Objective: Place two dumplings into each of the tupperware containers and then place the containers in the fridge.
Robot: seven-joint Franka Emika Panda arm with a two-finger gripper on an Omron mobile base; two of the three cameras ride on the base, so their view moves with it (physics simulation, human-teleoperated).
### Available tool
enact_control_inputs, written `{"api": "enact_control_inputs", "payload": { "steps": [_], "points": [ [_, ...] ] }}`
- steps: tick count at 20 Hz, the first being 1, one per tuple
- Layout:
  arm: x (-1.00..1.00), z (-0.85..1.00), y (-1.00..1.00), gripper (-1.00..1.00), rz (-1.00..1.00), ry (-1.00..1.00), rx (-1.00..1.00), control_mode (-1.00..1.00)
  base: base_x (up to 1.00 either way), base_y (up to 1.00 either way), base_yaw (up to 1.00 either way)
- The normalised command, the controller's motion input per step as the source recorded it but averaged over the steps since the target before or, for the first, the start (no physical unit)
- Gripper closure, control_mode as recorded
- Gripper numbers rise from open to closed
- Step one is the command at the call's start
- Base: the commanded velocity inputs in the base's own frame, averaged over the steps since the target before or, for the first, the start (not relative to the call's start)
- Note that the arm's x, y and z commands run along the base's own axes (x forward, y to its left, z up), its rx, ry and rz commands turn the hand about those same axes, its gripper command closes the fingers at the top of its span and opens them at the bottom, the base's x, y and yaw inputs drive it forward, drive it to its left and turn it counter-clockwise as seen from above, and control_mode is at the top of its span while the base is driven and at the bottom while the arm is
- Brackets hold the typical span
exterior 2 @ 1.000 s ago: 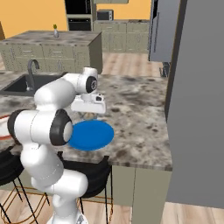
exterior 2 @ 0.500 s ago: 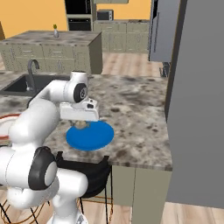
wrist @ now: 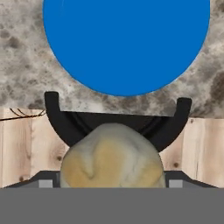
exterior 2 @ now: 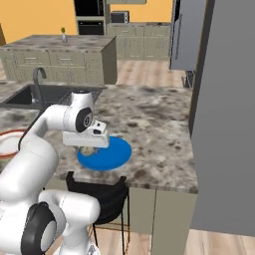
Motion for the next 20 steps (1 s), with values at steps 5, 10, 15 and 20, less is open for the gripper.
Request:
{"api": "enact_control_inputs", "payload": {
  "steps": [5, 10, 15, 20],
  "points": [
    [0.00, 0.00, 0.00, 1.00, 0.00, 0.00, 0.00, 1.00, -0.59, 1.00, 0.04],
    [0.00, 0.00, 0.00, 1.00, 0.00, 0.00, 0.00, 1.00, -0.31, 1.00, 0.04],
    [0.00, 0.00, 0.00, 1.00, 0.00, 0.00, 0.00, 1.00, 0.32, 1.00, 0.01],
    [0.00, 0.00, 0.00, 1.00, 0.00, 0.00, 0.00, 1.00, 0.36, 1.00, 0.00]
  ]
}}
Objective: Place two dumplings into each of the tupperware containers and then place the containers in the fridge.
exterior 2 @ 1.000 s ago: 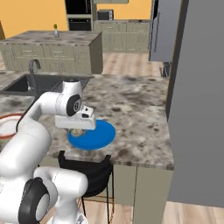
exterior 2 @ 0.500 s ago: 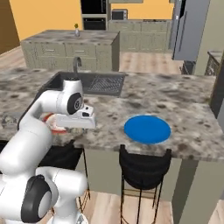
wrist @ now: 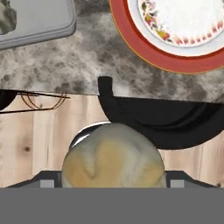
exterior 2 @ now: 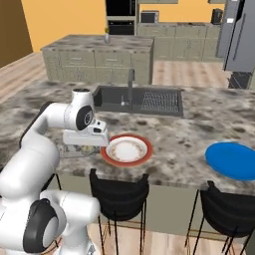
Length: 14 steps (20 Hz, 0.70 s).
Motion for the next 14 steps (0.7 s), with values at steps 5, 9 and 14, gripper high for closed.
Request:
{"api": "enact_control_inputs", "payload": {
  "steps": [5, 9, 14],
  "points": [
    [0.00, 0.00, 0.00, 1.00, 0.00, 0.00, 0.00, 1.00, 0.44, 0.82, 0.00],
    [0.00, 0.00, 0.00, 1.00, 0.00, 0.00, 0.00, 1.00, 0.30, 0.29, 0.00],
    [0.00, 0.00, 0.00, 1.00, 0.00, 0.00, 0.00, 1.00, 0.71, 0.01, 0.00]
  ]
}}
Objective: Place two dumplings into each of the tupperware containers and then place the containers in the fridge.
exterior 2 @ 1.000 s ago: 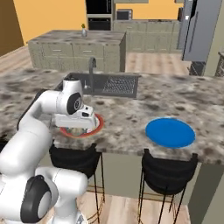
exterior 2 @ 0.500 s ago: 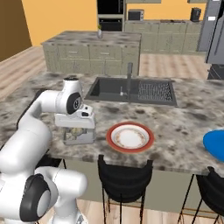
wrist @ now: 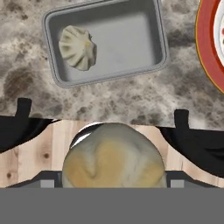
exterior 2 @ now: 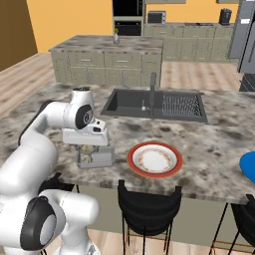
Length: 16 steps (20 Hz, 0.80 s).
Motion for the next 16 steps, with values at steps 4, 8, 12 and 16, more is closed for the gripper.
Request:
{"api": "enact_control_inputs", "payload": {
  "steps": [4, 8, 12, 16],
  "points": [
    [0.25, -0.01, 0.05, 1.00, 0.00, 0.00, 0.00, -1.00, 0.71, 0.11, 0.00],
    [1.00, -0.34, 0.30, 1.00, 0.04, 0.08, 0.00, -1.00, 0.00, 0.00, 0.00],
    [1.00, -0.43, 0.02, 1.00, 0.01, 0.22, 0.00, -1.00, 0.00, 0.00, 0.00],
    [1.00, -0.48, 0.00, 1.00, 0.00, 0.32, 0.00, -1.00, 0.00, 0.00, 0.00]
  ]
}}
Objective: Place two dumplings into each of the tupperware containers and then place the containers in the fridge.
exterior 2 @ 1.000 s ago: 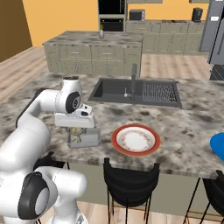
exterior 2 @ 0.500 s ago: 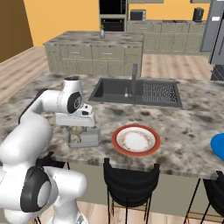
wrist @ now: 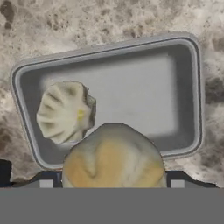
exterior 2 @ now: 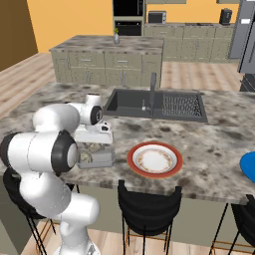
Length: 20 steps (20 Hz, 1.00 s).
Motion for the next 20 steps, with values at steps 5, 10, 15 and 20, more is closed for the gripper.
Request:
{"api": "enact_control_inputs", "payload": {
  "steps": [5, 10, 15, 20],
  "points": [
    [1.00, -0.63, 0.02, 1.00, 0.00, 0.06, 0.00, -1.00, 0.00, 0.00, 0.00],
    [0.31, -0.55, 0.00, 1.00, 0.00, 0.01, 0.00, -1.00, 0.00, 0.00, 0.00],
    [-0.16, -0.02, 0.00, 1.00, 0.00, 0.00, 0.00, -1.00, 0.00, 0.00, 0.00],
    [-0.37, 0.01, -0.02, 1.00, -0.01, 0.04, 0.00, -1.00, 0.00, 0.00, 0.00]
  ]
}}
